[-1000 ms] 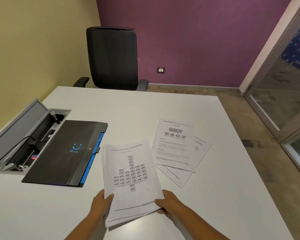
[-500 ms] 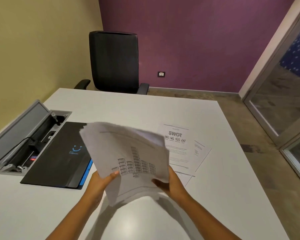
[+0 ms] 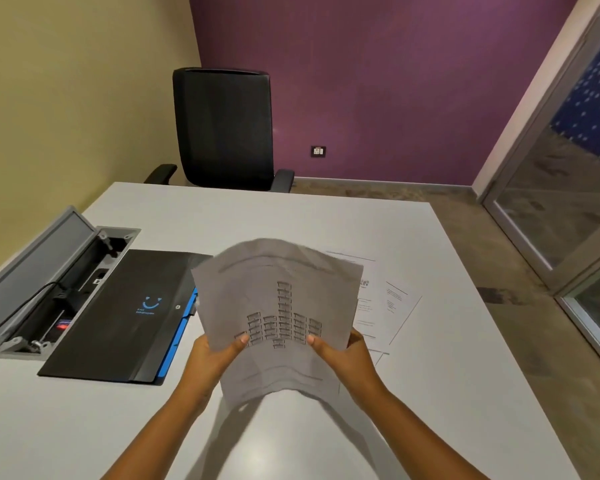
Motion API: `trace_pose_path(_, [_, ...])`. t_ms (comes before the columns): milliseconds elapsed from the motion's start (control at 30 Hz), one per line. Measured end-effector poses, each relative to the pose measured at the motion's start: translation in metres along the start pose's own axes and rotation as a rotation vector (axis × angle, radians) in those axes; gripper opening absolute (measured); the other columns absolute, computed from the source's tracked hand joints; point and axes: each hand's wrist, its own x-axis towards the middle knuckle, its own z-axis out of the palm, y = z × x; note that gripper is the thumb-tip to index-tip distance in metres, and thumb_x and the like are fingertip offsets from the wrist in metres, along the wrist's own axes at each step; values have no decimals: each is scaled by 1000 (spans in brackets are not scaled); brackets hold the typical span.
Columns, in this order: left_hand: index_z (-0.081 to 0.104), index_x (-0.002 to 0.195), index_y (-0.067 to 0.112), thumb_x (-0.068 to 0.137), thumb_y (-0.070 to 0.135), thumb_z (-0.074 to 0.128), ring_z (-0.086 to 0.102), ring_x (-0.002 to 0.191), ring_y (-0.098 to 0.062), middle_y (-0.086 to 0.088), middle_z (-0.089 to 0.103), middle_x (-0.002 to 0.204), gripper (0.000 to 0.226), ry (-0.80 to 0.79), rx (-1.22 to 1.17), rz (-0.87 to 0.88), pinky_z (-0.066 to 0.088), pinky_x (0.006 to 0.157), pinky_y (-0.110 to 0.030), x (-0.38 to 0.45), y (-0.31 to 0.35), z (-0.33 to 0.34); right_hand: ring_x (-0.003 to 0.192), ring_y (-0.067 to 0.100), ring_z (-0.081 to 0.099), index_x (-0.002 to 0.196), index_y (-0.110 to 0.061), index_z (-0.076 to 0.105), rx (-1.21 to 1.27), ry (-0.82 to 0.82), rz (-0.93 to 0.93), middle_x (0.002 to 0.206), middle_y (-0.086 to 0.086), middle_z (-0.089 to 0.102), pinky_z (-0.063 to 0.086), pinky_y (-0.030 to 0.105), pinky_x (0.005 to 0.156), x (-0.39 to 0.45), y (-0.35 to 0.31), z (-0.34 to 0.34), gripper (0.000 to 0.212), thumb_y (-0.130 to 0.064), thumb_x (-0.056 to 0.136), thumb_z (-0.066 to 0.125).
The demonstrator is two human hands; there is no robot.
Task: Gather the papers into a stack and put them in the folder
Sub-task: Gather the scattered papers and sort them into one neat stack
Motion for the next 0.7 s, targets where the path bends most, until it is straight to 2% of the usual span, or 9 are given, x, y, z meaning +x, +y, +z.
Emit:
trace_pose_path(67, [58, 97, 34, 45, 60, 79, 62, 95, -18, 4, 68, 96, 63, -50, 55, -58, 53, 80, -34, -3, -15, 1, 73, -10, 64, 86, -34, 61, -13, -8, 54, 76, -22, 67, 52, 6, 66, -6, 18, 0, 24, -13, 79, 71])
trace_pose_path(133, [55, 105, 28, 76, 31, 72, 57, 101, -22, 9, 62, 98, 33, -76, 122, -105, 50, 82, -33, -5, -31, 5, 71, -11, 62, 87, -31, 61, -31, -25, 108, 75, -24, 65, 52, 8, 70, -12, 32, 0, 21, -13, 81, 69])
trace_pose_path(200, [51, 119, 19, 87, 18, 60, 56, 98, -19, 9, 60, 100, 34, -79, 184, -158, 49, 82, -31, -5, -47, 6, 76, -4, 57, 86, -30, 56, -72, -43, 170, 83, -21, 59, 48, 8, 74, -14, 47, -1, 21, -11, 85, 64])
trace_pose_path(300, [45, 131, 8, 90, 17, 56, 55, 110, -29, -11, 60, 119, 44, -85, 271, -248, 47, 93, -40, -7, -66, 3, 90, 14, 55, 98, -21, 58, -206, -58, 295, 94, -6, 58, 45, 18, 81, -12, 68, -4, 21, -3, 88, 54])
trace_pose_path(400, [45, 132, 3, 80, 36, 58, 54, 115, -35, -18, 57, 126, 63, -112, 320, -319, 46, 97, -41, -10, -78, 1, 83, 17, 54, 82, -21, 59, -331, -49, 368, 83, -5, 62, 42, 15, 61, -10, 87, -6, 30, 5, 85, 44])
trace_pose_path(433, [46, 131, 2, 76, 39, 56, 55, 114, -34, -19, 58, 126, 67, -107, 328, -334, 46, 96, -40, -10, -82, 1, 85, 18, 54, 88, -17, 61, -373, -46, 391, 89, -1, 65, 42, 18, 63, -9, 90, -6, 26, 3, 86, 45])
trace_pose_path(467, [46, 131, 2, 80, 38, 56, 55, 113, -35, -19, 58, 125, 63, -100, 340, -344, 46, 96, -40, -9, -85, 0, 89, 20, 54, 102, -10, 61, -425, -52, 403, 102, 7, 66, 42, 19, 68, -8, 92, -5, 23, 1, 87, 46])
trace_pose_path(533, [47, 129, 0, 89, 26, 57, 56, 108, -35, -20, 59, 122, 48, -76, 378, -356, 48, 93, -42, -8, -91, -1, 101, 21, 56, 125, -2, 49, -516, -98, 396, 123, 13, 59, 40, 18, 78, -4, 94, -4, 36, -4, 89, 47])
trace_pose_path(700, [51, 122, -3, 91, 22, 51, 57, 92, -31, -19, 62, 108, 40, 37, 372, -346, 50, 85, -42, -2, -93, -4, 104, 18, 58, 128, -7, 51, -566, -190, 305, 126, 8, 60, 46, 18, 83, 3, 91, 2, 39, -11, 89, 52])
